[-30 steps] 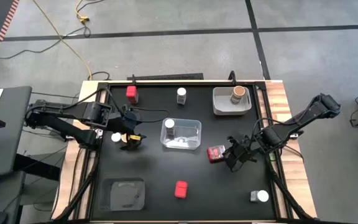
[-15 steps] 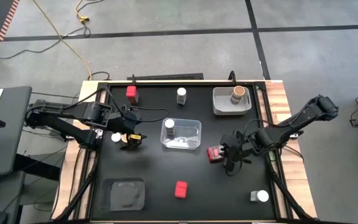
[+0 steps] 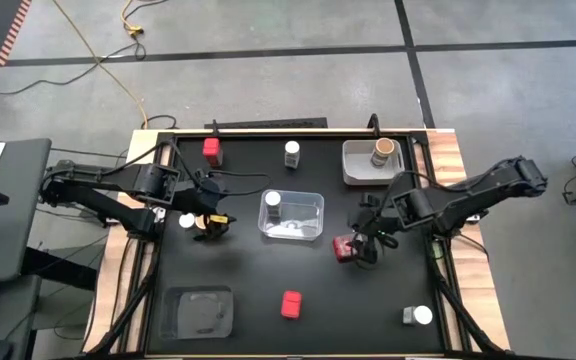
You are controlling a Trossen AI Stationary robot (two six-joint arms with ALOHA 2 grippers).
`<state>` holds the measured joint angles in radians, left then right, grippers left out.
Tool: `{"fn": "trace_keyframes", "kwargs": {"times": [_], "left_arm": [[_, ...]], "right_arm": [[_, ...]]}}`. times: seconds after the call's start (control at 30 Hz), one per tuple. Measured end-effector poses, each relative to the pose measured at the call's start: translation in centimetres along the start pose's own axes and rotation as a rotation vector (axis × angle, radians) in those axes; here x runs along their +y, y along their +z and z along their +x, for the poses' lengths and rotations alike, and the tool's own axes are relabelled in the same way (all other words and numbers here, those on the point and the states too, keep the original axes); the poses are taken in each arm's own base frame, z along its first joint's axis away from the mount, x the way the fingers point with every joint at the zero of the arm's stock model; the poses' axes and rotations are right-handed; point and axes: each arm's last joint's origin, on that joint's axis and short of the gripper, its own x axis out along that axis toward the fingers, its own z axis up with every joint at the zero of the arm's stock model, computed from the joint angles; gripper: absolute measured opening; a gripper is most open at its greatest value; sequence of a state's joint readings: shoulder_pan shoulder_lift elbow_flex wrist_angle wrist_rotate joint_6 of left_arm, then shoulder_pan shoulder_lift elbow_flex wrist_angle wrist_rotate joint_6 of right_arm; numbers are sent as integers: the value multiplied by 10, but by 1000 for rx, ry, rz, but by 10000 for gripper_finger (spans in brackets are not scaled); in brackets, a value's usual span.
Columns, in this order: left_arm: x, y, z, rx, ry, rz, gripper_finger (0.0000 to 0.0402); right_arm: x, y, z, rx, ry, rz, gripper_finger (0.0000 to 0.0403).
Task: Sort spices by type
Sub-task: Put the red seasoning can into the black bin
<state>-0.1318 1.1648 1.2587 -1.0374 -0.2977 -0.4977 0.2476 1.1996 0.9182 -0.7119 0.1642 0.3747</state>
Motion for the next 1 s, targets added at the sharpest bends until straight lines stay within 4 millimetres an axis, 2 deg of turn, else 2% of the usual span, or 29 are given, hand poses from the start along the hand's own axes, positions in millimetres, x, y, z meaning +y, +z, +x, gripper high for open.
{"fn": "trace_keyframes", "kwargs": {"times": [0.13,0.27,0.43,0.53,0.73,1.0], "left_arm": [[0,0,0,-1,0,-35,375],[1,0,0,-12,20,-74,375],[1,1,0,-31,50,-125,375],[1,1,0,-32,51,-136,375],[2,1,0,-48,74,-147,375],[3,2,0,-66,100,-174,375]], "right_arm": [[-2,-5,5,64,-9,-133,390],[-1,-7,16,129,-21,-306,393],[1,-7,32,167,-32,-316,381],[3,-10,37,211,-47,-255,381],[5,-13,51,268,-64,-249,394],[7,-18,73,353,-73,-349,398]]}}
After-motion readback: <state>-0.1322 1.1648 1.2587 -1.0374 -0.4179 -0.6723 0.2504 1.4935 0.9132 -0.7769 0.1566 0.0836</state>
